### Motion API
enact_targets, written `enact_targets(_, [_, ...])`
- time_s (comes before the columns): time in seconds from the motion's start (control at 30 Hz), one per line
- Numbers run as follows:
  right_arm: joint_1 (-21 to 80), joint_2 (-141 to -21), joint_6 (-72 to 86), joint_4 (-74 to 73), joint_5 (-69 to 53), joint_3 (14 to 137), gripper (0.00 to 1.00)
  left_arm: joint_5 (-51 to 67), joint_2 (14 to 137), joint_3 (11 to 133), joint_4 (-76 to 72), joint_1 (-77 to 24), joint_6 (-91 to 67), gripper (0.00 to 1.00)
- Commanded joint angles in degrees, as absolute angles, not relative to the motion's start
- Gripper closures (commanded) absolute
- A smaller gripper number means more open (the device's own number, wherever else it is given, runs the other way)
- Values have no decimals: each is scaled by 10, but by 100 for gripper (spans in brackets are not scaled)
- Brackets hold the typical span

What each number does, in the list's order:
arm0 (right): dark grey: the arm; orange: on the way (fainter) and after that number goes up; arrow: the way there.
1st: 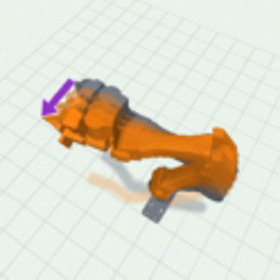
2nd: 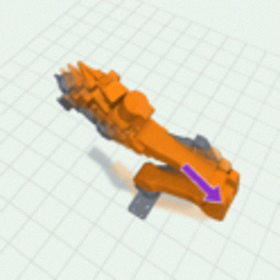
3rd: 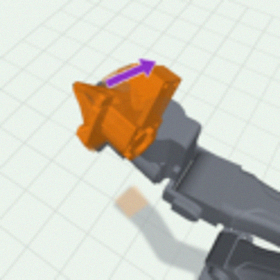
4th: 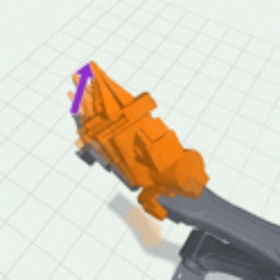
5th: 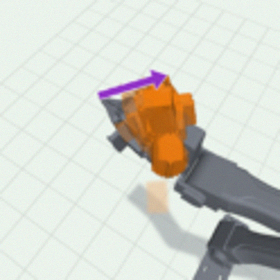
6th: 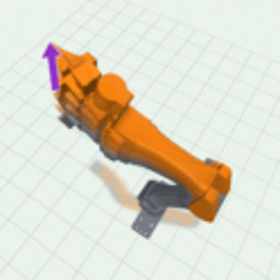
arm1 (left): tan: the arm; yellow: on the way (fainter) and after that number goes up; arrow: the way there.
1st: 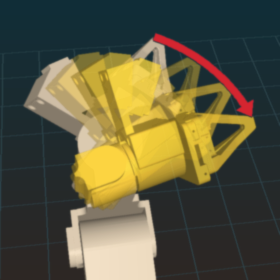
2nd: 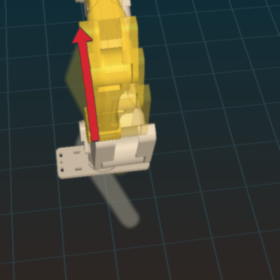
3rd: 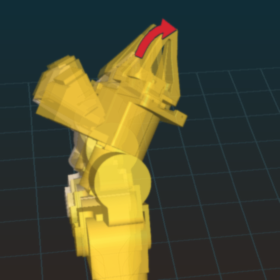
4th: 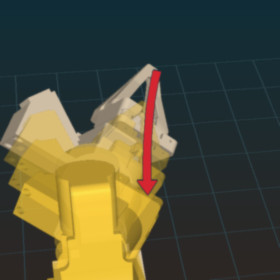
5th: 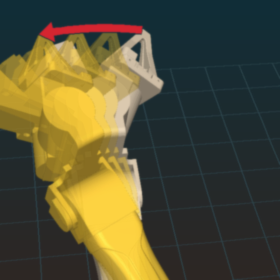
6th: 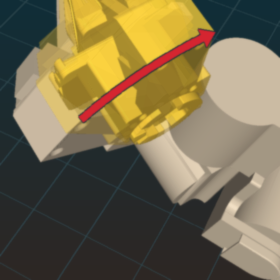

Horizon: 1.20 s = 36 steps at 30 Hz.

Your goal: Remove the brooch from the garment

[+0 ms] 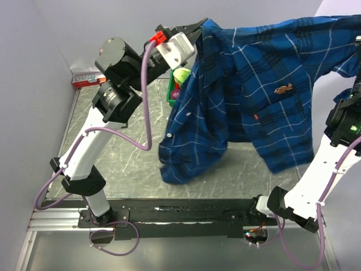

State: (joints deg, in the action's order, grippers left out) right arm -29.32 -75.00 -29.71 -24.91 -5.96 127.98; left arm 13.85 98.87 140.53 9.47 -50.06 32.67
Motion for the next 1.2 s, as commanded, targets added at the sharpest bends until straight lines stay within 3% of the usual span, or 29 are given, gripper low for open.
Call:
enact_targets(0.0, [-298,-737,-258,-221,-82,1243,100,63,969,1416,13,-500,401,99])
enact_targets(0.13, [-297,-715,-247,-218,-185,1168,100,21,908,1291,38,-466,387,99])
enact_targets(0.27, [-248,-689,-307,-229,-246,1026,100,2,806,1072,53,-419,389,99])
enact_targets(0.5, [-87,-707,-454,-215,-191,836,100,2,694,799,105,-354,393,99])
enact_targets(0.77, [-26,-939,-439,-206,-118,911,100,-24,705,664,202,-305,358,99])
enact_targets(0.83, [-3,-990,-432,-163,-43,931,100,-17,706,650,210,-294,345,99])
enact_targets(0.87, [21,-1003,-432,-136,-13,933,98,-14,706,635,210,-289,327,99])
enact_targets(0.93, [36,-1032,-430,-106,17,958,83,-11,708,621,215,-283,315,99])
enact_targets(0.97, [45,-1041,-414,-116,13,975,70,-11,709,617,217,-283,308,99])
enact_targets(1.1, [48,-1054,-367,-207,-10,1047,54,-8,718,615,214,-280,299,99])
enact_targets(1.17, [46,-1028,-360,-236,-14,1022,45,-8,729,622,212,-280,298,99])
